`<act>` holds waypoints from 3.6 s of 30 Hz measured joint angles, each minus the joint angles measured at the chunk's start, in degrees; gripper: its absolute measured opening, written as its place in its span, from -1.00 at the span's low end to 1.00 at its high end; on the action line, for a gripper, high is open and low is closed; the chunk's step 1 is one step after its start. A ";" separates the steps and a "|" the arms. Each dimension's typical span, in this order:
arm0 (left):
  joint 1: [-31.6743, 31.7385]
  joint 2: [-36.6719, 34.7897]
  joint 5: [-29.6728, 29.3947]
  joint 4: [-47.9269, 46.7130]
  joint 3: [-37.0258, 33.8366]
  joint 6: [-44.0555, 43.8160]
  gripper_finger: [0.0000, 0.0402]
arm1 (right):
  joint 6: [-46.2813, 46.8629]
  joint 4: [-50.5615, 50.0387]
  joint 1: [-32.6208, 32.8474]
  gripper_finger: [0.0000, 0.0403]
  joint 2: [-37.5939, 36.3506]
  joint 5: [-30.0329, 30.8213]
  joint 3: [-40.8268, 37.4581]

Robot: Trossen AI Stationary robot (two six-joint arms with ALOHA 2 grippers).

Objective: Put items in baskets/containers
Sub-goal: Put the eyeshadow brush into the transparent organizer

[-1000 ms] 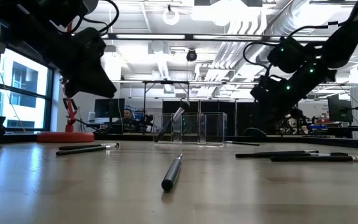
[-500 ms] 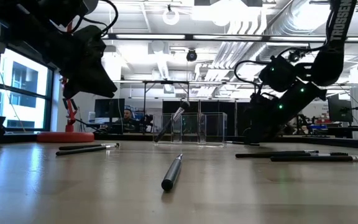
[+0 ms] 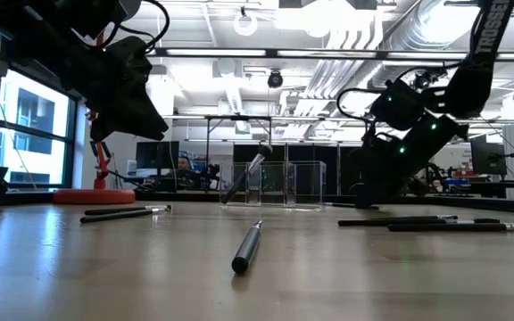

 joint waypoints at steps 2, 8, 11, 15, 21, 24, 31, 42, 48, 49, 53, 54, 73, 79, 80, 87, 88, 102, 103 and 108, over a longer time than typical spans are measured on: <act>0.00 0.00 0.00 -0.02 0.00 0.00 -0.51 | 2.42 -5.85 1.19 -0.97 -3.23 -0.57 -0.02; 0.00 0.00 0.00 -0.34 0.00 0.32 -0.51 | 8.09 -26.86 5.58 -0.99 -16.97 -1.18 -0.61; -0.02 0.00 -0.04 -0.37 0.00 0.50 -0.51 | 11.03 -36.59 8.54 -1.00 -23.29 -2.03 -0.75; 0.00 0.00 -0.07 -0.37 0.00 0.88 -0.51 | 12.35 -43.87 14.16 -1.00 -29.08 -6.82 -0.83; 0.00 0.00 -0.46 -0.32 0.00 0.92 -0.51 | 9.71 -40.49 22.28 -0.99 -30.69 -10.50 -0.84; 0.00 0.04 -0.54 0.01 0.00 0.92 -0.51 | 7.63 -32.97 25.15 -0.99 -28.51 -11.00 -0.84; -0.02 1.73 -0.33 5.38 0.00 0.42 -0.51 | 5.89 -15.66 29.39 -1.00 -18.01 -10.89 1.44; 0.00 5.60 3.33 10.31 0.00 0.26 -0.51 | -3.75 -15.79 30.82 -1.00 -9.26 -9.98 11.87; -0.02 5.60 4.59 10.43 0.00 -0.36 -0.51 | -5.50 -16.45 30.26 -1.00 -9.26 -10.14 13.03; -0.02 5.60 4.59 10.58 0.00 -0.78 -0.51 | -6.35 -16.52 30.27 -1.00 -9.26 -10.21 13.20; -0.40 5.60 4.54 11.69 0.01 -1.02 -0.51 | -10.40 -17.06 30.27 -1.00 -9.26 -10.22 13.69; -0.92 5.64 4.24 11.92 0.20 -0.98 -0.51 | -10.93 -17.15 30.27 -1.00 -9.26 -10.19 13.69; -10.56 33.57 1.31 11.44 19.45 24.52 -0.51 | -4.27 -18.35 36.66 -1.00 -9.32 -6.64 13.69; -10.56 42.44 2.95 11.45 26.49 26.51 -0.51 | -1.47 -20.53 41.14 -1.00 -9.32 -0.13 13.69; -10.54 43.87 2.95 11.17 27.67 26.80 -0.51 | -0.76 -20.87 41.53 -1.00 -9.32 0.40 13.69; -10.49 51.83 2.49 7.24 36.15 35.52 -0.51 | 0.46 -22.13 42.45 -1.00 -9.33 1.93 13.69; -10.49 52.96 2.49 6.88 37.51 36.16 -0.51 | 0.38 -22.19 42.45 -1.00 -9.34 1.90 13.69; -10.47 56.11 1.91 -0.02 40.48 36.50 -0.51 | -2.07 -23.40 42.16 -1.00 -9.34 2.68 13.65; -10.47 56.11 1.25 -0.06 40.46 36.50 -0.51 | -2.07 -23.44 42.16 -1.00 -9.34 2.68 13.65; -10.05 56.11 -1.14 0.07 40.46 36.53 -0.51 | -2.09 -23.41 42.16 -1.00 -9.34 2.69 13.65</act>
